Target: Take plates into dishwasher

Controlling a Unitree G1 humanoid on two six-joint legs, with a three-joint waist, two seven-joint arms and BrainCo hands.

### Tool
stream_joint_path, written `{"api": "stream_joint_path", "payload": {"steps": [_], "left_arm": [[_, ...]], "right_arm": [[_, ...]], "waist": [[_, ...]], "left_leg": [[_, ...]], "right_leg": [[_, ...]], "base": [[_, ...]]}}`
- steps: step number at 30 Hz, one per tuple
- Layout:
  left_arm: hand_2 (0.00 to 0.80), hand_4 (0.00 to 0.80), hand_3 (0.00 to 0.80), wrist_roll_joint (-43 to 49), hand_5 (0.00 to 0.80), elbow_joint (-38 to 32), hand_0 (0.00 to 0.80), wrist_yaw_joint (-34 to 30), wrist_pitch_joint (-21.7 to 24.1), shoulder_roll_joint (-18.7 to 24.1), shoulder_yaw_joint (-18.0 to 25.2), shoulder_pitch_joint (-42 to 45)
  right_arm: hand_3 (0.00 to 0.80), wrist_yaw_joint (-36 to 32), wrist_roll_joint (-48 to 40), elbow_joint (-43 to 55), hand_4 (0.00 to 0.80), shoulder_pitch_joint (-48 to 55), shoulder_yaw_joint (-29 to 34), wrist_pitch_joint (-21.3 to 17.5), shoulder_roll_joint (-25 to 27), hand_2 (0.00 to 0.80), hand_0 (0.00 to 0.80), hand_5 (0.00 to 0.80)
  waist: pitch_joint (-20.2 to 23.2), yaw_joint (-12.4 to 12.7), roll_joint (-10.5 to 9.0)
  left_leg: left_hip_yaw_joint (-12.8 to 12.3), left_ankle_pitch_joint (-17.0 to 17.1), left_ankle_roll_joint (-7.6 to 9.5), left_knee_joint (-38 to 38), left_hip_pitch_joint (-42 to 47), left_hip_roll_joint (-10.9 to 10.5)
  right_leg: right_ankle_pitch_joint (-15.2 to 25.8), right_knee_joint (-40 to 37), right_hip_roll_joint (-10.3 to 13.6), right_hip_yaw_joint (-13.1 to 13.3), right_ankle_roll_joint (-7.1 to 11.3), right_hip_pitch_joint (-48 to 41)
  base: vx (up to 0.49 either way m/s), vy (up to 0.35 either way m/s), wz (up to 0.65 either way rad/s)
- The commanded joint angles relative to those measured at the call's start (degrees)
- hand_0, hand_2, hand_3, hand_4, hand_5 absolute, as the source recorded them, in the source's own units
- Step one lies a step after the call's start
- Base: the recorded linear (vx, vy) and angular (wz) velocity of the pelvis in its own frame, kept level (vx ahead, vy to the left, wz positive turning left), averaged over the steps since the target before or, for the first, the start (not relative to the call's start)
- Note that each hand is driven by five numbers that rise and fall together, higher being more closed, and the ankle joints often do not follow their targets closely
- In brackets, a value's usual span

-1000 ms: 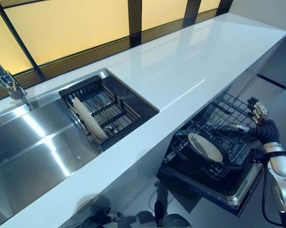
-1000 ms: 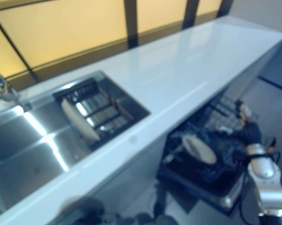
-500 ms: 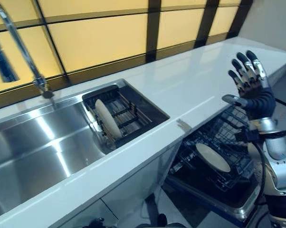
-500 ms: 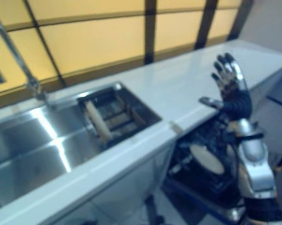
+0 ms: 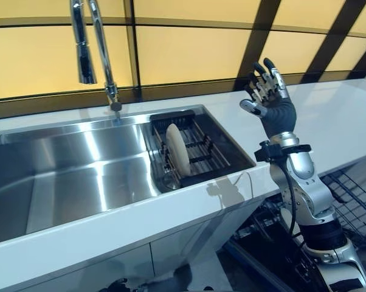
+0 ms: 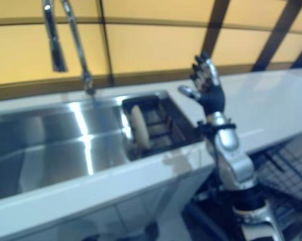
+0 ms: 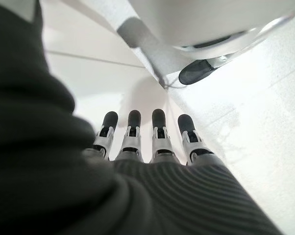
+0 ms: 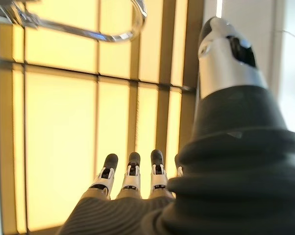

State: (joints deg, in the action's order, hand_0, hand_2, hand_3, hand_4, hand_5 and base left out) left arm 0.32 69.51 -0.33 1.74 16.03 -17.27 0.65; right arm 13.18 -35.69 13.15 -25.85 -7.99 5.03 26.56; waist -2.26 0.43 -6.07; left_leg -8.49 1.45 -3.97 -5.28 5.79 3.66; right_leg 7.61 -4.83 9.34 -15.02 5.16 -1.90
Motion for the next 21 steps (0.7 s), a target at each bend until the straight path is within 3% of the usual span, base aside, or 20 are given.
{"api": "stream_joint_path", "payload": {"steps": [1,14,21], "left_arm": [[0.000,0.000,0.000,-2.2,0.000,0.3,0.000,1.0,-0.5,0.8,-2.3,-4.7],[0.000,0.000,0.000,-1.2,0.000,0.0,0.000,0.9,-1.3,1.2,-2.7,-4.4],[0.000,0.000,0.000,-1.0,0.000,-0.3,0.000,1.0,-1.4,1.5,-2.7,-4.5]], "right_arm": [[0.000,3.0,-1.2,-2.2,0.000,-11.0,0.6,1.3,-0.6,0.000,0.000,0.000],[0.000,7.8,-1.2,-13.3,0.000,-20.0,-1.3,6.0,-0.4,0.000,0.000,0.000],[0.000,8.3,-2.6,-15.4,0.000,-22.8,-2.0,8.7,-0.6,0.000,0.000,0.000]], "waist": [[-2.5,3.4,1.40],[-2.0,6.8,0.96],[-2.1,7.7,0.56]], "left_leg": [[-0.7,-2.7,5.37,0.3,0.1,-2.5],[3.4,-2.1,5.18,0.3,-0.4,-3.1],[3.8,-2.0,5.12,0.3,-0.6,-3.2]], "right_leg": [[-1.7,5.4,4.2,0.0,2.49,-1.8],[-1.6,6.2,4.9,-3.0,2.72,-3.4],[-0.6,6.3,5.7,-4.1,3.06,-3.4]], "base": [[0.001,-0.011,0.19],[-0.005,-0.010,0.22],[-0.016,-0.009,0.12]]}}
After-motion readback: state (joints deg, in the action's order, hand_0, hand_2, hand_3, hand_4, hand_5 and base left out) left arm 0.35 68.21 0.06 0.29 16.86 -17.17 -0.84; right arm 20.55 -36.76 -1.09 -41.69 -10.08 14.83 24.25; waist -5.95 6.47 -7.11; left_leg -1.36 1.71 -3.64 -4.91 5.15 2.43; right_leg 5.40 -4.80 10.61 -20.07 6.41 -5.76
